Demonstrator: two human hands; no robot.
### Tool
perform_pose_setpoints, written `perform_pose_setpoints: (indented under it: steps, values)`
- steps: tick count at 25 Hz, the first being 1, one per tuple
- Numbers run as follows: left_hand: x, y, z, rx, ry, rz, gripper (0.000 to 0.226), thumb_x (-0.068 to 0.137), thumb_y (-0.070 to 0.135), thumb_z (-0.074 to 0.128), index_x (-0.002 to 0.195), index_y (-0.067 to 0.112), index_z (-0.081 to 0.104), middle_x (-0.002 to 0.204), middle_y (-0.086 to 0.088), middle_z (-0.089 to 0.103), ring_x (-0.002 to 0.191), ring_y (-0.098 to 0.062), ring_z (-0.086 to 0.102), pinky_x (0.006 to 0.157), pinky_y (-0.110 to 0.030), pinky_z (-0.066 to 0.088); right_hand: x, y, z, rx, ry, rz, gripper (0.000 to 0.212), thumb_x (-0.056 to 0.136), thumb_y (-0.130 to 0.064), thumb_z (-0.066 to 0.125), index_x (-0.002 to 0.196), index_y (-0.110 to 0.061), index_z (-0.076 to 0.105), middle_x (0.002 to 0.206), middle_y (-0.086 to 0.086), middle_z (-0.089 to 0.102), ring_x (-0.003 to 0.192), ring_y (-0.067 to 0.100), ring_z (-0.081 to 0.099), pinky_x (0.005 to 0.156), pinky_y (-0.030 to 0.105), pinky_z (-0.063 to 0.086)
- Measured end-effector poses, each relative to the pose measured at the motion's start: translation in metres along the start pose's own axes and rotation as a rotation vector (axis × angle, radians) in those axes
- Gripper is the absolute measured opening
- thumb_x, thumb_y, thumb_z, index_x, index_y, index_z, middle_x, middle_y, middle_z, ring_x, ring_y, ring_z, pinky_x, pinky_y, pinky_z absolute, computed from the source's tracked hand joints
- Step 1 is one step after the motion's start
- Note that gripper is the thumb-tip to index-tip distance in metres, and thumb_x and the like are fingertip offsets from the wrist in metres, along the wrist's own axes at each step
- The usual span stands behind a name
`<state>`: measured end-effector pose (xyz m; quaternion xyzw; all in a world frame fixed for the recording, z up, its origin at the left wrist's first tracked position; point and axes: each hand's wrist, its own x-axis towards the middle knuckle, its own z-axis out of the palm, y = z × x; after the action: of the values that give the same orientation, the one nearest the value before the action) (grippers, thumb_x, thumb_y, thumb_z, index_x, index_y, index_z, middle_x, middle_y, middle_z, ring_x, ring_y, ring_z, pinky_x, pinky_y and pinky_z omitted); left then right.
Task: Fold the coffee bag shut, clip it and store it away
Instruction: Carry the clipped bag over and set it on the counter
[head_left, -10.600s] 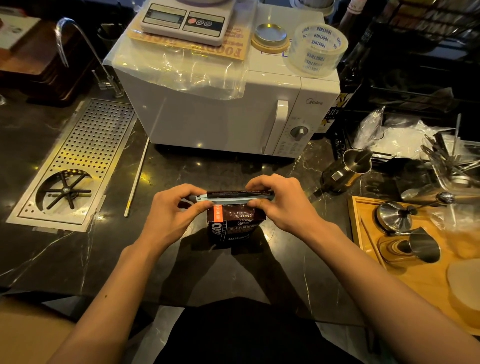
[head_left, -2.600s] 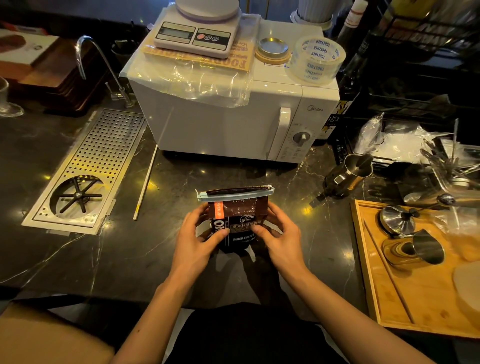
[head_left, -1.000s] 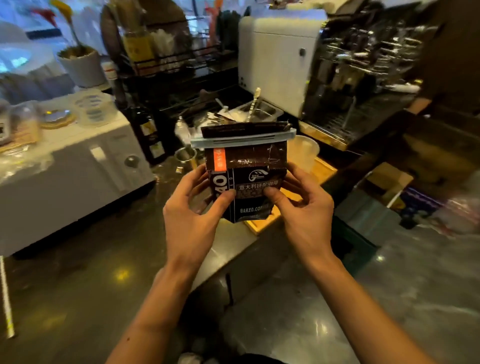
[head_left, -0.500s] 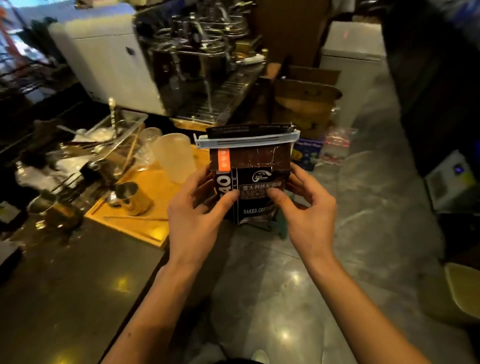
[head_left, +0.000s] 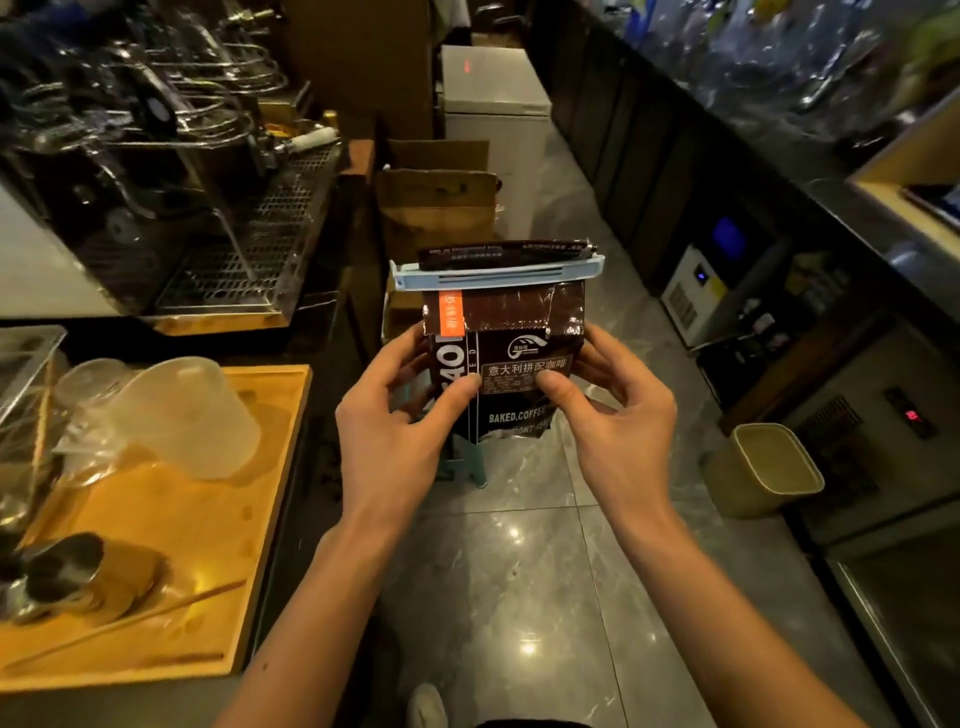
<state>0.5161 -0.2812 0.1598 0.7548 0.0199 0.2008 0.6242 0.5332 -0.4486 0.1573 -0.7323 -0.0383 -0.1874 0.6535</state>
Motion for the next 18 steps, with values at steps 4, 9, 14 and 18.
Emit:
perform_pose_setpoints:
  steps: [4,9,14,18]
  values:
    - [0.028,-0.016,-0.017,-0.033,-0.035,-0.009,0.056,0.081,0.018,0.076,0.133,0.02,0.056,0.126,0.007,0.065,0.12,-0.008,0.06,0.095,-0.035,0.056,0.008,0.001,0.029,-0.032,0.037,0.022,0.051,0.079,-0.011,0.077,0.127,-0.018,0.063,0.11,-0.011,0.07,0.105,0.0,0.065,0.081,0.018,0.056]
    - [0.056,-0.031,-0.01,-0.06,-0.135,0.012,0.055,0.082,0.017,0.076,0.133,0.018,0.056,0.124,0.009,0.064,0.118,0.0,0.059,0.089,-0.011,0.051,0.017,0.012,0.038,-0.064,0.117,0.05,0.051,0.08,-0.011,0.077,0.127,-0.023,0.061,0.108,-0.016,0.069,0.106,-0.002,0.064,0.083,0.018,0.056]
    - [0.087,-0.043,0.027,-0.107,-0.208,-0.008,0.054,0.081,0.014,0.075,0.132,0.018,0.058,0.118,0.017,0.064,0.113,0.007,0.059,0.083,-0.007,0.05,0.05,0.032,0.025,-0.08,0.158,0.067,0.051,0.081,-0.009,0.076,0.129,-0.021,0.061,0.11,-0.017,0.068,0.108,-0.001,0.064,0.078,0.012,0.053]
    - [0.122,-0.051,0.08,-0.098,-0.237,-0.02,0.055,0.081,0.016,0.076,0.132,0.019,0.058,0.121,0.014,0.065,0.115,0.003,0.06,0.088,-0.015,0.053,0.094,0.059,-0.001,-0.095,0.195,0.064,0.05,0.081,-0.011,0.076,0.127,-0.024,0.061,0.11,-0.019,0.067,0.107,-0.004,0.063,0.077,0.011,0.053]
